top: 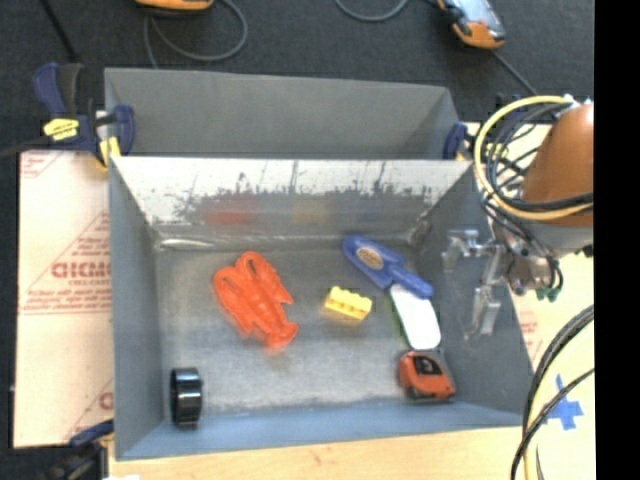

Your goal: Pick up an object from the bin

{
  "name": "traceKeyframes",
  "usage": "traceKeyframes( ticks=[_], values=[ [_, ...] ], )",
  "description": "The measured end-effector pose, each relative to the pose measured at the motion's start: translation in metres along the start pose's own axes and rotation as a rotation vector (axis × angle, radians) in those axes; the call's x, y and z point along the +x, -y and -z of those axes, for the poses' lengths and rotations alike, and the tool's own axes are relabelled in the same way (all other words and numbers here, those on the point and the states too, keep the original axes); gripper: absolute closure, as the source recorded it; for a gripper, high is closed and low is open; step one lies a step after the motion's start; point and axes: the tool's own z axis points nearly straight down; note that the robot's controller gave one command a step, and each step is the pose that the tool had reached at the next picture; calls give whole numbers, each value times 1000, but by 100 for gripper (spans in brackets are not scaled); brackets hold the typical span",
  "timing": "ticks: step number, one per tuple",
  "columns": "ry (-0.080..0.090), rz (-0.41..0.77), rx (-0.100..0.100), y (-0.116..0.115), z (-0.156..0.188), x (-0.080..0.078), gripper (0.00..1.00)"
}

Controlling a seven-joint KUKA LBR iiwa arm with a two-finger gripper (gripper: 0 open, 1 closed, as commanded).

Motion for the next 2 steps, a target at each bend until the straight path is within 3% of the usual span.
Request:
traceKeyframes(
  ticks=[1,2],
  values=[
    [8,4,2,-1,5,-2,0],
    [16,-102,0,-12,-62,-56,0]
  ],
)
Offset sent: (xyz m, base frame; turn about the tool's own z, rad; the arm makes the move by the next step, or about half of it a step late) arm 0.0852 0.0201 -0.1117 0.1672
